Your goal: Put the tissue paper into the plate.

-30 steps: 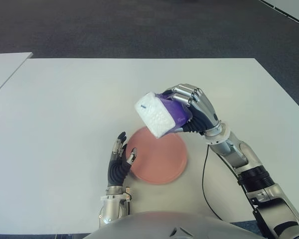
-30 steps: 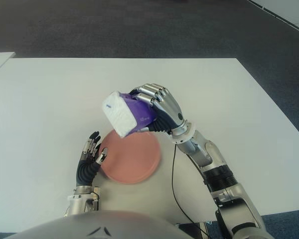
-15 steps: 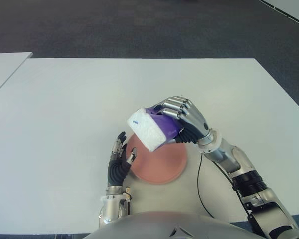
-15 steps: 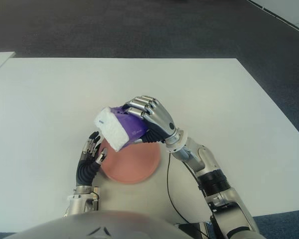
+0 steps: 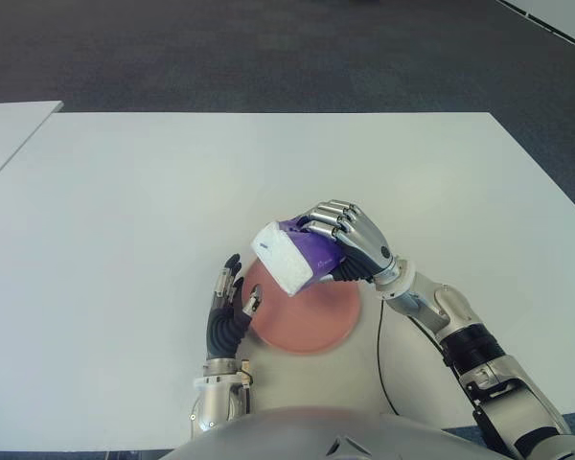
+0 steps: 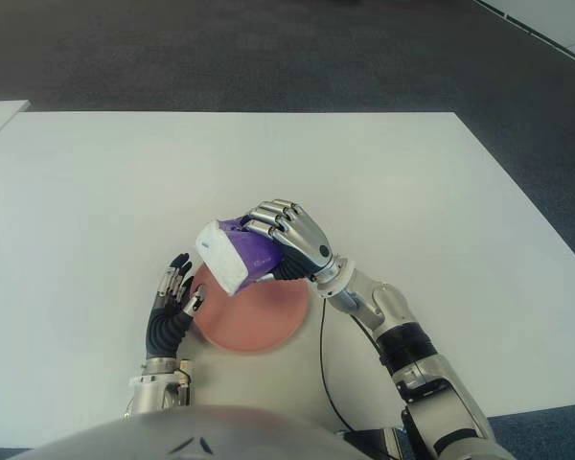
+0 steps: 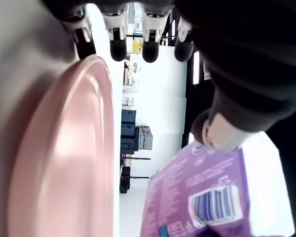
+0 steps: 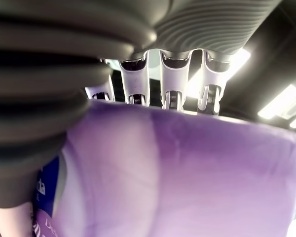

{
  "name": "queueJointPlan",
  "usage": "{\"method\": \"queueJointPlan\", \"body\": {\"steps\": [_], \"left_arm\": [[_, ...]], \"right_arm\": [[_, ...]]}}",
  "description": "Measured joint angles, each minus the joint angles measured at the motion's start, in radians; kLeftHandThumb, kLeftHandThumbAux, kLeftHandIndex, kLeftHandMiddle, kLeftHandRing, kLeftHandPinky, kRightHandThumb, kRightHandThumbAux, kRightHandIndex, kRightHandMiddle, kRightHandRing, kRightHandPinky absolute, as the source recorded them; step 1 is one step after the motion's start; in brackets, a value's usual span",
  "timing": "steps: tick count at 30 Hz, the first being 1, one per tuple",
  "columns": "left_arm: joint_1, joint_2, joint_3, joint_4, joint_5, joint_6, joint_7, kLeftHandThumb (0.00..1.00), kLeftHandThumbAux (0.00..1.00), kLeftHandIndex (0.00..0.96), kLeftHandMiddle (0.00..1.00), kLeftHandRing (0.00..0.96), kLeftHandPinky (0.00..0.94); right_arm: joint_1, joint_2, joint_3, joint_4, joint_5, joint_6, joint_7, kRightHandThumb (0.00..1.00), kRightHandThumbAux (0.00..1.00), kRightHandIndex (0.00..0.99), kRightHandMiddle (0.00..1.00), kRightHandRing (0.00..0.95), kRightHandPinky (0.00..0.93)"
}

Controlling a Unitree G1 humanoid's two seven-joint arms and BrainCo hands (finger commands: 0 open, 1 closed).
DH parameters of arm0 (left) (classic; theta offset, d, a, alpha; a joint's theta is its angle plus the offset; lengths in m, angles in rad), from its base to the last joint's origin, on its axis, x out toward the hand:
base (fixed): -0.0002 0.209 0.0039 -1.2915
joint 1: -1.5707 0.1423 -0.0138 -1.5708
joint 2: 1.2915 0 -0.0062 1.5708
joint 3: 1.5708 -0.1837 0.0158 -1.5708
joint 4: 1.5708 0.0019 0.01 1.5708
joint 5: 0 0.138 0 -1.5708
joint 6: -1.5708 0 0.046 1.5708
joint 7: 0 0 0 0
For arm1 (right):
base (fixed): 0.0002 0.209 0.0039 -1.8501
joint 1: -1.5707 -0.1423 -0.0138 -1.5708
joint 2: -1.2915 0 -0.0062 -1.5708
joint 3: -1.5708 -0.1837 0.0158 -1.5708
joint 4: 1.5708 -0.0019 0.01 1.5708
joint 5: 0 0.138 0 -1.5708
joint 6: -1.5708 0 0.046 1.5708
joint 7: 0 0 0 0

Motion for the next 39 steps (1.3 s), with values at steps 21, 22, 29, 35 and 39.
{"method": "queueJointPlan", "body": {"steps": [21, 22, 29, 35, 39], "left_arm": [[-0.003, -0.002, 0.000, -0.008, -0.002, 0.017, 0.000, 0.108, 0.688, 0.068, 0.052, 0.051, 0.076], [-0.003, -0.002, 0.000, -0.008, -0.003, 0.017, 0.000, 0.107, 0.687, 0.068, 0.052, 0.051, 0.075], [-0.005, -0.002, 0.000, -0.008, -0.003, 0.017, 0.000, 0.098, 0.696, 0.058, 0.039, 0.034, 0.055], [-0.006, -0.002, 0.001, -0.007, -0.003, 0.017, 0.001, 0.109, 0.714, 0.054, 0.035, 0.031, 0.058], [-0.007, -0.002, 0.001, -0.007, -0.002, 0.017, 0.006, 0.117, 0.704, 0.055, 0.036, 0.031, 0.056]], "right_arm": [[-0.006, -0.007, 0.059, 0.026, 0.019, 0.031, 0.007, 0.480, 0.592, 0.345, 0.532, 0.513, 0.525], [-0.006, -0.007, 0.061, 0.028, 0.028, 0.030, 0.019, 0.436, 0.566, 0.326, 0.478, 0.458, 0.474], [0.004, -0.035, 0.065, -0.008, 0.051, 0.030, 0.091, 0.282, 0.341, 0.022, 0.033, 0.033, 0.040], [0.006, -0.059, 0.065, -0.037, 0.051, 0.039, 0.129, 0.278, 0.290, 0.002, 0.003, 0.003, 0.004], [0.006, -0.061, 0.065, -0.045, 0.051, 0.048, 0.138, 0.280, 0.273, 0.000, 0.000, 0.000, 0.000]]}}
